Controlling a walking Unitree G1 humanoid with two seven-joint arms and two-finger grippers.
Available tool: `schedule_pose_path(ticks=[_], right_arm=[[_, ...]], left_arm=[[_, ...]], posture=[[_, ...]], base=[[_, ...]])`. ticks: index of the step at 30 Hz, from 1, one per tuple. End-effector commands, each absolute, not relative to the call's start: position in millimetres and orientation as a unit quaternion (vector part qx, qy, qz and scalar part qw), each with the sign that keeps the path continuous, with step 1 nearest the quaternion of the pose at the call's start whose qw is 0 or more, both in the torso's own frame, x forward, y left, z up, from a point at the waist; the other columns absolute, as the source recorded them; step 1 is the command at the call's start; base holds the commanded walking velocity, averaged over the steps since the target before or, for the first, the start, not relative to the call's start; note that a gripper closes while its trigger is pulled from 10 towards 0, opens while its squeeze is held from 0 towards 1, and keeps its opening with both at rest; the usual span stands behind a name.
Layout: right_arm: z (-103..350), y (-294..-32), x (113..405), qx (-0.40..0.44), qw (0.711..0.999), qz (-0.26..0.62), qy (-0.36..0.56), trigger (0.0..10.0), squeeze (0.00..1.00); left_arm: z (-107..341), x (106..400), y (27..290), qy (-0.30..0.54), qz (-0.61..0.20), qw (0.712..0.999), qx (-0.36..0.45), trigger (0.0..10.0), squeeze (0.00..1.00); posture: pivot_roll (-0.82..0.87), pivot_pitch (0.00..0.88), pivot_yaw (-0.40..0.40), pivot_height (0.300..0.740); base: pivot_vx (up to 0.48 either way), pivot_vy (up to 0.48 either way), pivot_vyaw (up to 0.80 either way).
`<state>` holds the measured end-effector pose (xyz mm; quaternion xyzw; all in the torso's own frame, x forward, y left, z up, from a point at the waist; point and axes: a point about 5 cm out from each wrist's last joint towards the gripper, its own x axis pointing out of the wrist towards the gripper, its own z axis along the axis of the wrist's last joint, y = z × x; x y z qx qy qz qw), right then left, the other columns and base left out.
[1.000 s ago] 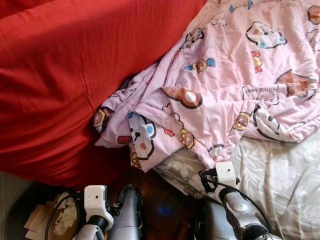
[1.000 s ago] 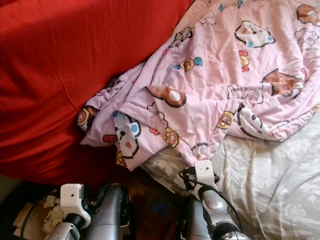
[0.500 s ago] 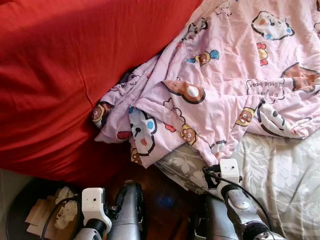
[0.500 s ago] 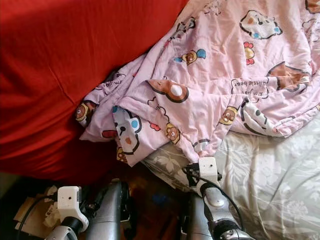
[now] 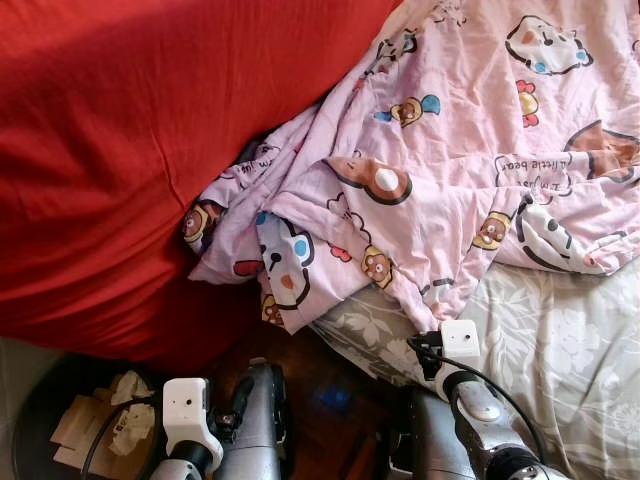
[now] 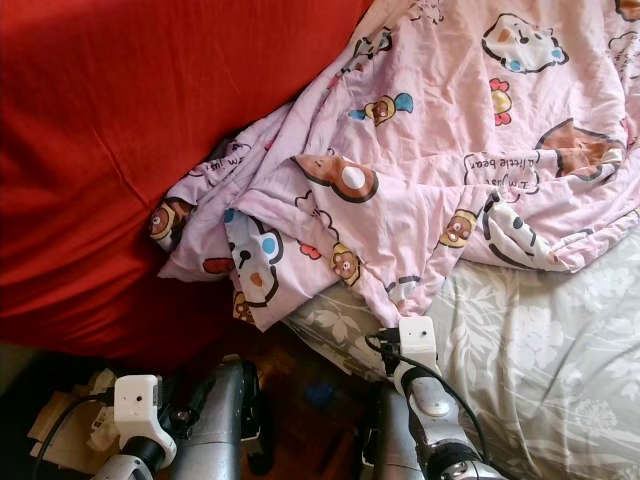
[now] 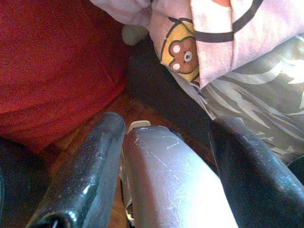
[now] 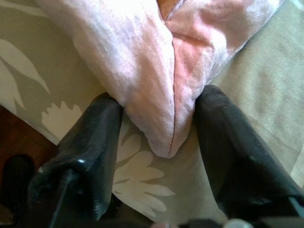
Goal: Clean up the room
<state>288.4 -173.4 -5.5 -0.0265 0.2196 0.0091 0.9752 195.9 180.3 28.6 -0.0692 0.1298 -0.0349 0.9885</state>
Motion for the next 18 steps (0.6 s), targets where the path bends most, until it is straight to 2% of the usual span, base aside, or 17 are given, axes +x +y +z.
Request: schedule_pose_path(ticks=[1, 12, 18], right_arm=[[-18.9, -172.5, 274.4, -0.018, 0.969, 0.007, 0.247, 0.0, 0.0], [-18.2, -173.3, 275.3, -0.017, 0.969, 0.006, 0.247, 0.0, 0.0], [-17.2, -175.4, 277.2, -0.021, 0.968, 0.008, 0.252, 0.0, 0.0]], left_arm=[[18.8, 184.5, 181.0, 0.158, -0.028, 0.984, -0.074, 10.0, 0.0], [14.8, 189.9, 178.3, 0.163, -0.028, 0.983, -0.076, 10.0, 0.0], [7.1, 199.2, 177.8, 0.169, -0.024, 0.982, -0.076, 10.0, 0.0]], posture=[[0.21, 0.394, 0.024, 0.63], [0.2, 0.374, 0.018, 0.63], [0.19, 0.322, 0.012, 0.63]], base=[[0.0, 0.0, 0.0], [0.0, 0.0, 0.0], [0.0, 0.0, 0.0]])
